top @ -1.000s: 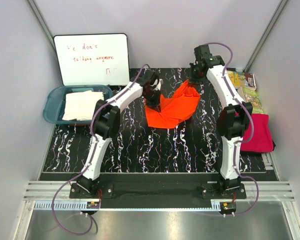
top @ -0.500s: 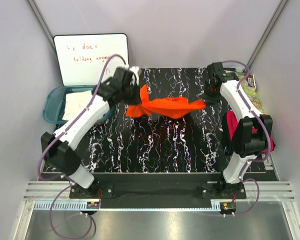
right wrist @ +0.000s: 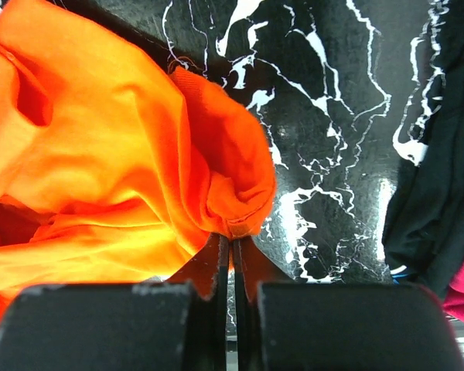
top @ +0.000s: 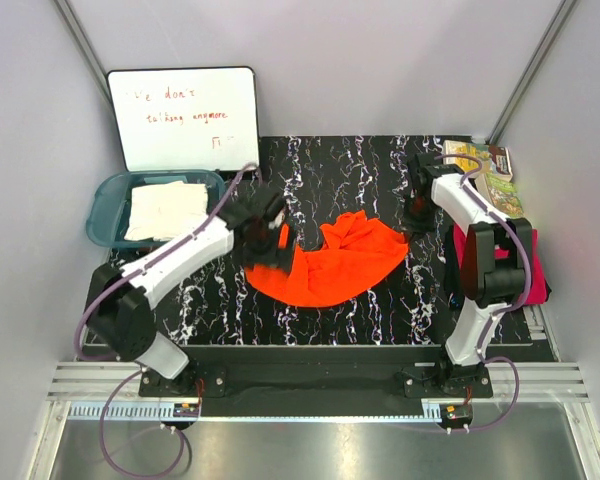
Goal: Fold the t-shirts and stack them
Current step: Flatten out the tshirt
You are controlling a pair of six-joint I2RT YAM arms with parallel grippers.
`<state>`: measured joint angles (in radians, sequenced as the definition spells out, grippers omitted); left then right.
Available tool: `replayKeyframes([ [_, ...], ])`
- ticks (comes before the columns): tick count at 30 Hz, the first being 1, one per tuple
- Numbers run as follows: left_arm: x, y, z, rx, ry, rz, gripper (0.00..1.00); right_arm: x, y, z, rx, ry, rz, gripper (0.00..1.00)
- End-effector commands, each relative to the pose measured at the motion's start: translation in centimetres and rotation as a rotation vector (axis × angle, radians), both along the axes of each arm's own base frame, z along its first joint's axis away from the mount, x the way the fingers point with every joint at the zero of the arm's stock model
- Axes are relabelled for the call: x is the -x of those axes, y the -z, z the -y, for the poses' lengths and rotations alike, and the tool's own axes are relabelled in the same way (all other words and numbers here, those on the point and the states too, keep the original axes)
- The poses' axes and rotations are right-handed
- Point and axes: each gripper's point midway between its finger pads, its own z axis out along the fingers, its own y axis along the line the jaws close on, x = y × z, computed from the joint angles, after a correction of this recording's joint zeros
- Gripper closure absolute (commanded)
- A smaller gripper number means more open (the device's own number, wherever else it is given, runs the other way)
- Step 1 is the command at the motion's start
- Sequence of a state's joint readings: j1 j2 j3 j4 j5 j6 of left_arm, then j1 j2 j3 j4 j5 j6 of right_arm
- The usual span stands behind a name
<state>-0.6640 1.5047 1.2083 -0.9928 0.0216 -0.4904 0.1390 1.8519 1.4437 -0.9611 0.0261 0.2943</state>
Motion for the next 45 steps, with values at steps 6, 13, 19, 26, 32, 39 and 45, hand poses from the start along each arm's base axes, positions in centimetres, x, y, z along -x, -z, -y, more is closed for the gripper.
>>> replayKeyframes([
  [6, -14.8, 1.2, 4.5, -0.034, -0.049, 0.129, 0.01, -2.2, 0.9, -1.4, -0.066, -0.013, 0.017, 1.00],
  [13, -19.7, 5.6, 4.2, -0.120, -0.100, 0.035, 0.04, -2.6, 1.1, -1.7, -0.074, -0.002, 0.023, 1.00],
  [19, -18.6, 7.9, 1.4, -0.189, -0.158, -0.041, 0.26, -2.3, 1.2, -1.5, -0.069, -0.002, 0.019, 1.00],
  [26, -18.0, 8.8, 0.4, -0.226, -0.169, -0.062, 1.00, -3.0, 0.2, -1.7, -0.078, -0.001, 0.043, 0.93],
  [32, -19.4, 1.3, -0.6, -0.186, -0.211, 0.106, 1.00, -2.8, -3.2, -1.5, -0.072, -0.022, 0.105, 0.30],
  [39, -15.7, -3.0, -2.1, -0.149, -0.214, 0.133, 1.00, -4.1, -7.8, -3.2, -0.155, -0.060, 0.236, 0.11],
  [45, -10.8, -2.4, -4.2, -0.167, -0.232, 0.069, 1.00, -6.7, -5.7, -7.9, -0.234, -0.145, 0.214, 0.14],
])
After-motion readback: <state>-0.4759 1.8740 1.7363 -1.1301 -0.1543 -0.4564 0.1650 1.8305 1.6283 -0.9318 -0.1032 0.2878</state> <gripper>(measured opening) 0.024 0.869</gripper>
